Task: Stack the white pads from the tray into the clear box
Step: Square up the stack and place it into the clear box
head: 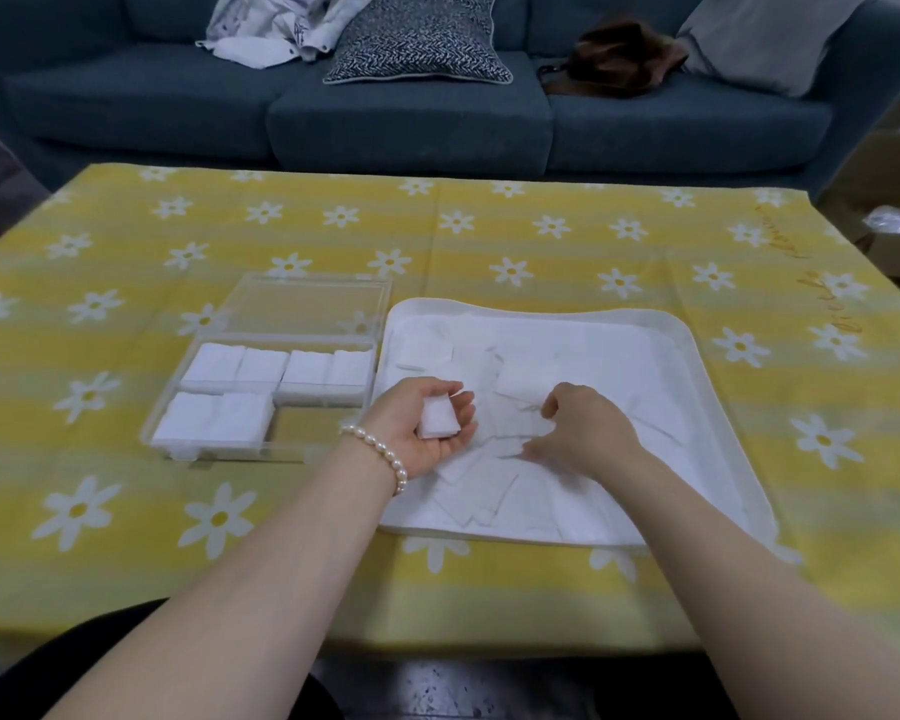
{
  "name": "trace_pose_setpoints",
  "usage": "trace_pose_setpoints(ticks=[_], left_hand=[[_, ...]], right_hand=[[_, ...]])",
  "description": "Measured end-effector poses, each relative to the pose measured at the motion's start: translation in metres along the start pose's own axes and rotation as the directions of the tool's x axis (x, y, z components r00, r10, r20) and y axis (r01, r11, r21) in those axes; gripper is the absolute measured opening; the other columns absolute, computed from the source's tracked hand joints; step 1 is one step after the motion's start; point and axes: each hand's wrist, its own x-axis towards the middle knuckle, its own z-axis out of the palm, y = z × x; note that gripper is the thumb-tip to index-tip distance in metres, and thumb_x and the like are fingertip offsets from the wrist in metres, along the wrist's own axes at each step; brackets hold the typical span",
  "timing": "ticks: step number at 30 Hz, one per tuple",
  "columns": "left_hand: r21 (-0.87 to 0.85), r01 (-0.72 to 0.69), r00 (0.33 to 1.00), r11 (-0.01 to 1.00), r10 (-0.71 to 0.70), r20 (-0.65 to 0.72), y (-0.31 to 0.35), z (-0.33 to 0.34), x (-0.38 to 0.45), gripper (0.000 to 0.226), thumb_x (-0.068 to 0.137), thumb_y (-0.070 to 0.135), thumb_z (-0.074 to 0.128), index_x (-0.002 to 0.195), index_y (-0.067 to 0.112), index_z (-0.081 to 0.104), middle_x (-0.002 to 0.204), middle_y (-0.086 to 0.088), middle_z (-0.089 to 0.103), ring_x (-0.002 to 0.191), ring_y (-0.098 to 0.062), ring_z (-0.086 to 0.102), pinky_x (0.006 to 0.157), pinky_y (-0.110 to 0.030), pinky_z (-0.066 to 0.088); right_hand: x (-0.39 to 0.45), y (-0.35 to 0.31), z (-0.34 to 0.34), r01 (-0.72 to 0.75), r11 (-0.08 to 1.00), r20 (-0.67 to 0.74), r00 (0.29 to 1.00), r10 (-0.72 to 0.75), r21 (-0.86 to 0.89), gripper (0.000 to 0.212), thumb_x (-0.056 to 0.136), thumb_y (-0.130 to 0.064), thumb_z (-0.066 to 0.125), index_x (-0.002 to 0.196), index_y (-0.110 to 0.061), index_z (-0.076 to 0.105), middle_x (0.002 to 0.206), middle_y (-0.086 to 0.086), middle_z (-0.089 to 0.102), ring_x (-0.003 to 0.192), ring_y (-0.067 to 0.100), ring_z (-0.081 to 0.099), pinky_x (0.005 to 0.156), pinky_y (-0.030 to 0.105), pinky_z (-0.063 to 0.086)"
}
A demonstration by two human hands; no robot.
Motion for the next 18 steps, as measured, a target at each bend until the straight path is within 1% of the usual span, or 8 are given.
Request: trace_pose_setpoints(ticks=[3,5,7,10,11,13,16,18], left_hand=[[-0.002,-0.012,1.000,1.000,0.012,0.013,0.002,0.001,-0.001,0.016,0.092,0.009,0.049,0.081,0.005,0.058,0.057,-0.006,0.064,0.060,-0.016,0.058,0.056,-0.028,0.052],[-0.005,-0.019,1.000,1.000,0.019,0.014,0.002,0.001,-0.001,0.016,0.093,0.008,0.049,0.081,0.005,0.058,0.057,-0.007,0.064,0.062,-0.017,0.057,0.059,-0.029,0.051],[-0.004,-0.019,1.000,1.000,0.019,0.012,0.001,0.000,-0.001,0.015,0.092,0.009,0.049,0.081,0.005,0.058,0.056,-0.006,0.064,0.063,-0.017,0.057,0.057,-0.029,0.052],[0.001,-0.005,1.000,1.000,0.005,0.012,-0.003,0.002,-0.001,0.015,0.092,0.008,0.049,0.081,0.005,0.058,0.056,-0.007,0.065,0.062,-0.018,0.057,0.057,-0.029,0.052],[0.005,-0.001,1.000,1.000,0.001,0.016,-0.004,0.004,-0.001,0.015,0.092,0.008,0.048,0.081,0.005,0.058,0.056,-0.007,0.064,0.062,-0.018,0.057,0.057,-0.029,0.052],[0.012,0.003,1.000,1.000,-0.004,0.030,-0.006,0.006,-0.002,0.015,0.093,0.009,0.048,0.081,0.006,0.058,0.056,-0.007,0.064,0.062,-0.018,0.056,0.059,-0.030,0.051],[0.002,0.001,0.999,1.000,-0.001,0.041,-0.008,0.009,-0.003,0.014,0.092,0.008,0.049,0.082,0.005,0.058,0.056,-0.007,0.064,0.063,-0.018,0.056,0.060,-0.030,0.051],[-0.014,-0.004,0.999,1.000,0.005,0.046,-0.009,0.011,-0.003,0.015,0.092,0.008,0.049,0.081,0.005,0.058,0.056,-0.007,0.064,0.062,-0.018,0.056,0.058,-0.029,0.051]], right_hand=[[0.001,-0.001,-0.001,-0.082,0.997,0.013,0.997,0.082,-0.016,0.072,0.067,-0.046,0.079,0.120,-0.013,0.044,0.120,0.007,0.045,0.108,0.026,0.054,0.083,0.035,0.047],[0.000,-0.001,-0.003,-0.091,0.996,0.035,0.995,0.091,-0.004,0.066,0.065,-0.044,0.080,0.114,-0.015,0.048,0.117,0.005,0.047,0.104,0.024,0.054,0.080,0.033,0.046],[0.002,0.000,-0.004,-0.061,0.996,0.065,0.996,0.058,0.058,0.051,0.063,-0.040,0.082,0.099,-0.018,0.052,0.108,0.001,0.052,0.093,0.020,0.055,0.072,0.030,0.043],[0.004,0.002,-0.002,-0.054,0.991,0.083,0.996,0.044,0.121,0.037,0.063,-0.034,0.081,0.080,-0.014,0.055,0.081,-0.001,0.056,0.074,0.018,0.054,0.061,0.027,0.039],[0.004,0.002,-0.003,-0.052,0.986,0.074,0.996,0.041,0.158,0.031,0.064,-0.029,0.079,0.070,-0.013,0.053,0.070,0.000,0.054,0.065,0.017,0.051,0.058,0.026,0.037],[0.003,0.000,-0.007,-0.055,0.961,0.067,0.997,0.038,0.271,0.033,0.073,-0.020,0.071,0.056,-0.011,0.045,0.055,0.004,0.045,0.051,0.017,0.039,0.052,0.025,0.031],[-0.001,0.002,-0.023,-0.090,0.904,0.064,0.996,0.069,0.417,0.029,0.082,-0.012,0.062,0.057,-0.008,0.048,0.051,0.007,0.035,0.044,0.019,0.028,0.047,0.023,0.024],[-0.006,0.007,-0.038,-0.097,0.871,0.056,0.995,0.080,0.481,0.028,0.080,-0.007,0.064,0.055,-0.007,0.051,0.054,0.009,0.039,0.046,0.019,0.028,0.047,0.024,0.024]])
